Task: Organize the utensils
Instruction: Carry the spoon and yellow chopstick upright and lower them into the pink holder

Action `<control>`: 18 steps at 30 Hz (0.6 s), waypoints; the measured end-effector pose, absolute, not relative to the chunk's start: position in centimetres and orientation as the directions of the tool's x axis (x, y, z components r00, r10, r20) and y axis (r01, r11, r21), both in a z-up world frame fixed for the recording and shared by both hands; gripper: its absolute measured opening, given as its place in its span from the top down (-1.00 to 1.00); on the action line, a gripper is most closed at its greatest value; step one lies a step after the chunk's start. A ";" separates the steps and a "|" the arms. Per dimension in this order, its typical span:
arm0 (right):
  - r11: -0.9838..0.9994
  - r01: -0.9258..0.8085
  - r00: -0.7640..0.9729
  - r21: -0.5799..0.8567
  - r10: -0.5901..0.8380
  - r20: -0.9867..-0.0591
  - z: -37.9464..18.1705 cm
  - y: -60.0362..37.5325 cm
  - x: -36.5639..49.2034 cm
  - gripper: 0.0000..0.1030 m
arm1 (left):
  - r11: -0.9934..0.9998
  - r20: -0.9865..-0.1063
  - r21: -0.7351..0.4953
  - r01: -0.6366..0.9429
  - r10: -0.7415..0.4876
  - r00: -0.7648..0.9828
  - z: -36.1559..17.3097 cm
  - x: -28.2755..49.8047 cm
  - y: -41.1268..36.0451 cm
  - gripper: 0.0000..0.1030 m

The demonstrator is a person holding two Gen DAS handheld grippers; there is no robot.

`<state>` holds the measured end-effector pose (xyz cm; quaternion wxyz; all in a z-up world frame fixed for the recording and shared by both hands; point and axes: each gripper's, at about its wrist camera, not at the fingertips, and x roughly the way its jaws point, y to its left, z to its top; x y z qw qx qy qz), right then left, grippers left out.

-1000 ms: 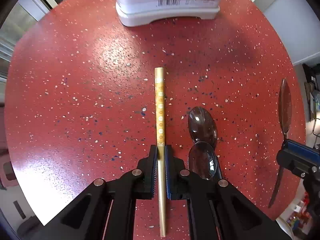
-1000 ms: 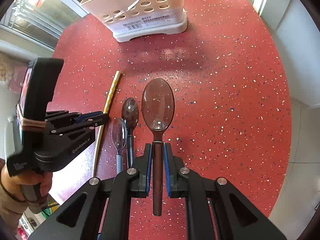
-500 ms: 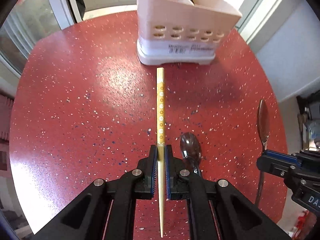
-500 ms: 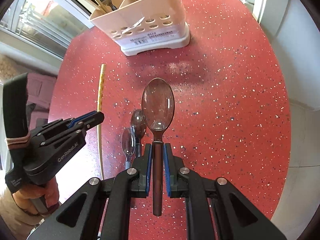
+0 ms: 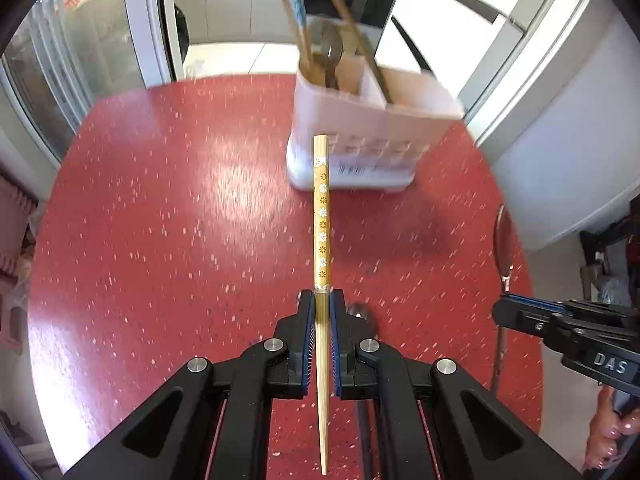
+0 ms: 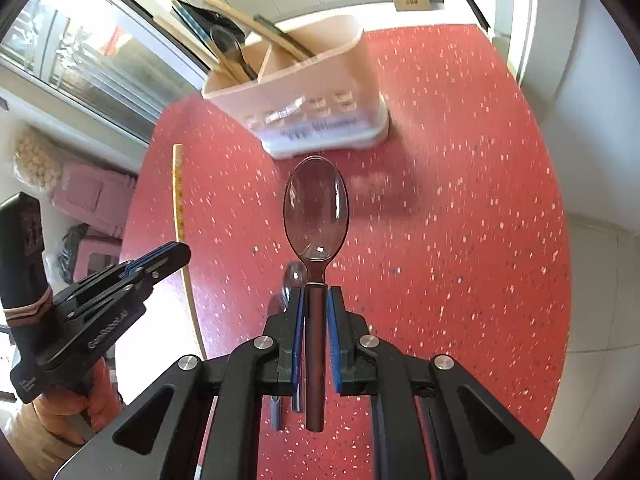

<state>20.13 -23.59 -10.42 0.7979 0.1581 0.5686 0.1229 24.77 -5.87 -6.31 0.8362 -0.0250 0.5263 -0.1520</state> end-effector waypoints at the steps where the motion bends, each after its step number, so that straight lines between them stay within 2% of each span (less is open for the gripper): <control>1: 0.919 -0.022 0.333 0.393 0.377 -0.864 -9.9 -23.8 20.3 0.76 | 0.950 -0.867 -0.209 0.230 -0.289 0.405 -5.8 24.9 -5.8 0.29; 10: 0.912 -0.052 0.404 0.407 0.392 -0.826 -6.2 -24.5 22.7 0.76 | 0.932 -0.787 -0.279 0.231 -0.360 0.501 -0.3 27.1 -5.2 0.29; 18: 0.915 -0.079 0.480 0.396 0.384 -0.789 -3.2 -25.1 25.7 0.76 | 0.928 -0.730 -0.287 0.236 -0.372 0.573 3.0 29.7 -5.3 0.29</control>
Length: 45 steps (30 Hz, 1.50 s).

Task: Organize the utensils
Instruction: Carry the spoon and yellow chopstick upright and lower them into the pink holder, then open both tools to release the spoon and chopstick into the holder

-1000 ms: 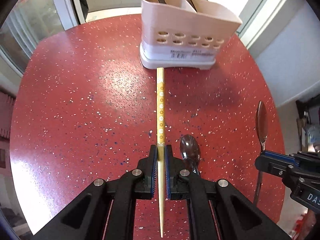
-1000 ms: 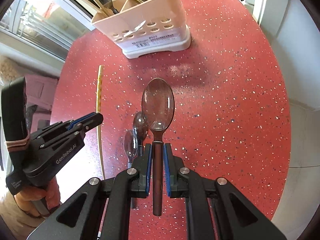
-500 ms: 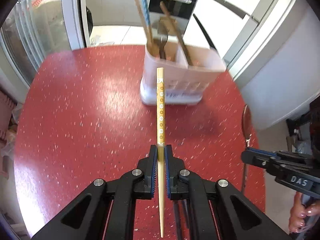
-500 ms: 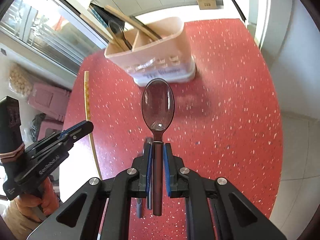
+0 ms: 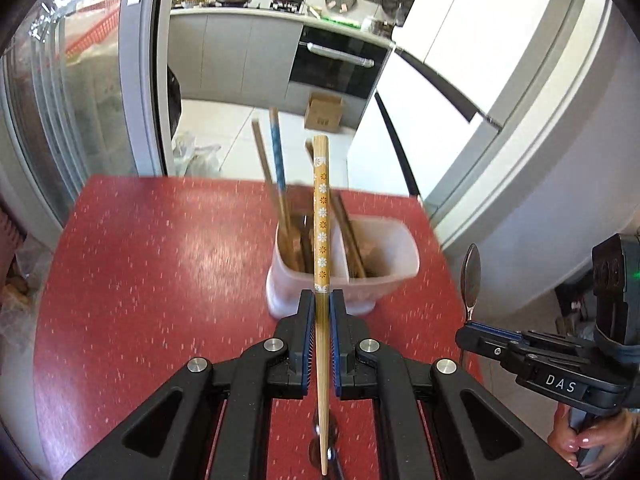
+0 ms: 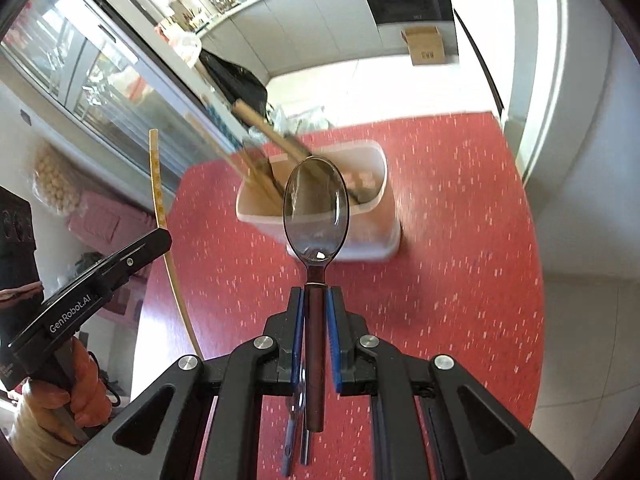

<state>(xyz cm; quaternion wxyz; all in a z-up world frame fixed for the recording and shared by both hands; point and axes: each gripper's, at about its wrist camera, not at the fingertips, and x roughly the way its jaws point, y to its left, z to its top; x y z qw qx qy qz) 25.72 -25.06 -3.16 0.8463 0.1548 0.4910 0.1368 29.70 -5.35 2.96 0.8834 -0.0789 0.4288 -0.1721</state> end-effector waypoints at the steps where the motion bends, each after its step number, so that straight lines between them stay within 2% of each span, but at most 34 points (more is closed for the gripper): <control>1: 0.915 -0.082 0.493 0.395 0.382 -0.782 -2.7 -25.1 26.3 0.76 | 0.928 -0.722 -0.290 0.235 -0.374 0.582 3.3 30.1 -5.4 0.29; 13: 0.921 -0.115 0.595 0.372 0.364 -0.716 0.2 -25.5 31.8 0.76 | 0.919 -0.634 -0.326 0.221 -0.386 0.670 6.4 35.5 -6.7 0.29; 22: 0.928 -0.152 0.689 0.339 0.345 -0.637 1.4 -25.2 35.6 0.76 | 0.939 -0.594 -0.284 0.195 -0.332 0.732 6.8 39.1 -7.6 0.29; 34: 0.967 -0.183 0.744 0.176 0.253 -0.618 -2.1 -23.2 37.8 0.76 | 0.956 -0.516 -0.244 0.161 -0.269 0.813 5.0 40.8 -8.6 0.29; 45: 0.968 -0.238 0.747 0.083 0.237 -0.621 -5.6 -21.6 36.4 0.76 | 0.979 -0.551 -0.169 0.116 -0.191 0.812 0.4 39.0 -9.4 0.29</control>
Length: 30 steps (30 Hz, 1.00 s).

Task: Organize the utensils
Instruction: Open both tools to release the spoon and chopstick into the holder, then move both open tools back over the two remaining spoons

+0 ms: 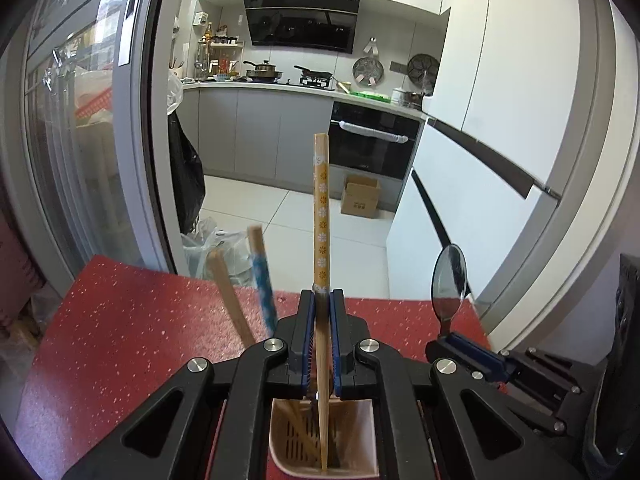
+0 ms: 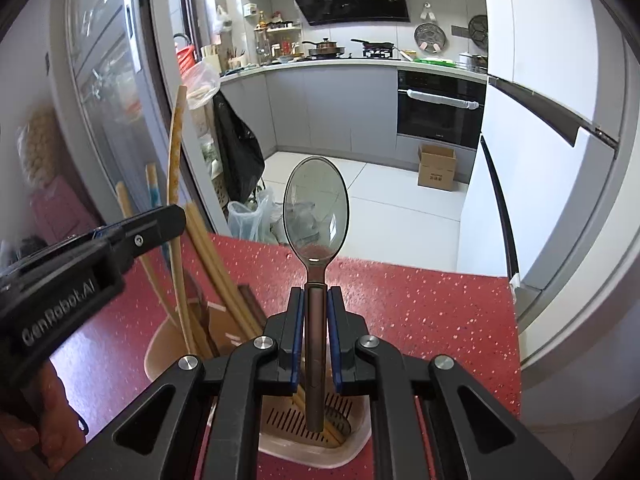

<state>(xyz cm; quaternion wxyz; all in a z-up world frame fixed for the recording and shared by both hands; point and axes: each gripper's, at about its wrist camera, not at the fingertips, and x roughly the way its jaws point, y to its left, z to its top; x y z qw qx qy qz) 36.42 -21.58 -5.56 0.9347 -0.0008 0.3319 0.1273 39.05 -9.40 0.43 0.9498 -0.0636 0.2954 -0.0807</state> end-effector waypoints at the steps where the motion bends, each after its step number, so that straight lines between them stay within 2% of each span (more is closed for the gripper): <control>1: 0.967 -0.242 0.745 0.080 0.238 -0.623 -5.8 -21.5 36.3 0.76 | 0.980 -0.557 -0.161 0.117 -0.188 0.809 0.0 38.8 -9.5 0.29; 7: 0.957 -0.285 0.728 0.047 0.248 -0.639 -6.7 -20.3 35.3 0.76 | 0.984 -0.596 -0.119 0.129 -0.175 0.783 -1.5 37.8 -9.7 0.29; 17: 0.950 -0.295 0.631 0.107 0.278 -0.725 -7.8 -20.5 35.7 0.74 | 0.987 -0.643 -0.081 0.136 -0.156 0.750 -2.2 36.9 -9.2 0.29; 30: 0.947 -0.185 0.577 0.263 0.321 -0.751 -6.0 -23.7 32.9 0.15 | 0.988 -0.700 -0.098 0.119 -0.154 0.697 -1.8 34.8 -7.7 0.28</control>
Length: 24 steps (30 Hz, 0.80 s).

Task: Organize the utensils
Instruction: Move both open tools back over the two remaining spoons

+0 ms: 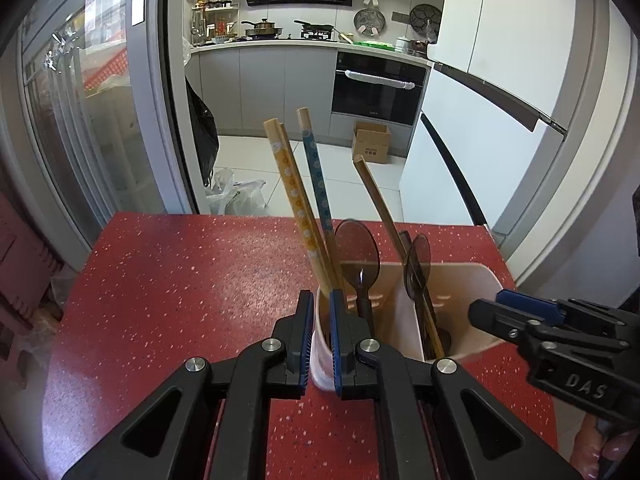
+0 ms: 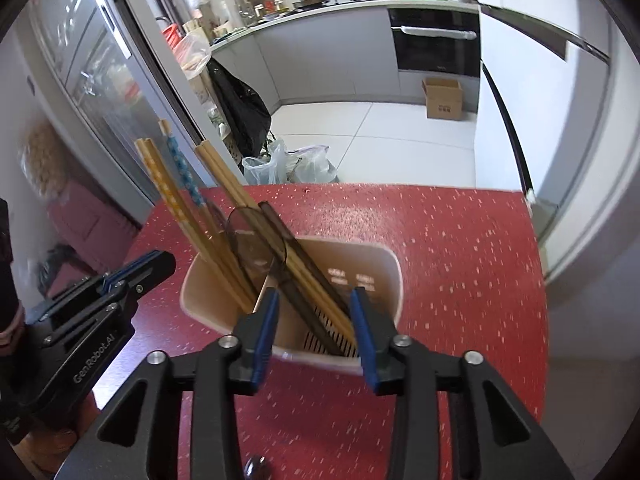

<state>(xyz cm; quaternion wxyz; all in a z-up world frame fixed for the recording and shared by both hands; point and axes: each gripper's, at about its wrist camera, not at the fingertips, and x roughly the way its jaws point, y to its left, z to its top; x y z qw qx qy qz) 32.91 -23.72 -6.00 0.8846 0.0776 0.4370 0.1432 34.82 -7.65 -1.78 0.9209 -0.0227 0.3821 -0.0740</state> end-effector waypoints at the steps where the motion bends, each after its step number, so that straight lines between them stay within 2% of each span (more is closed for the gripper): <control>1: 0.947 -0.178 0.574 0.266 0.320 -0.754 -5.8 -23.9 32.3 0.12 | 0.988 -0.707 -0.100 0.118 -0.154 0.690 -1.7 34.3 -7.5 0.28; 6: 0.940 -0.144 0.546 0.309 0.336 -0.768 -5.6 -24.8 29.5 -0.15 | 0.986 -0.760 -0.109 0.124 -0.163 0.629 -2.2 32.1 -6.9 0.28; 15: 0.939 -0.066 0.438 0.336 0.330 -0.836 -8.7 -25.8 24.9 -0.26 | 0.987 -0.854 -0.119 0.110 -0.158 0.495 -5.8 26.7 -6.2 0.28; 19: 0.940 -0.026 0.391 0.341 0.323 -0.862 -10.2 -26.0 23.1 -0.44 | 0.989 -0.889 -0.112 0.100 -0.145 0.434 -7.5 24.8 -6.0 0.28; 22: 0.943 -0.011 0.360 0.332 0.313 -0.879 -11.1 -26.0 21.9 -0.46 | 0.989 -0.913 -0.107 0.100 -0.138 0.384 -8.7 23.7 -5.9 0.28; 24: 0.942 -0.004 0.336 0.334 0.316 -0.887 -11.6 -25.8 21.3 -0.55 | 0.989 -0.924 -0.110 0.101 -0.139 0.357 -9.3 23.1 -5.7 0.28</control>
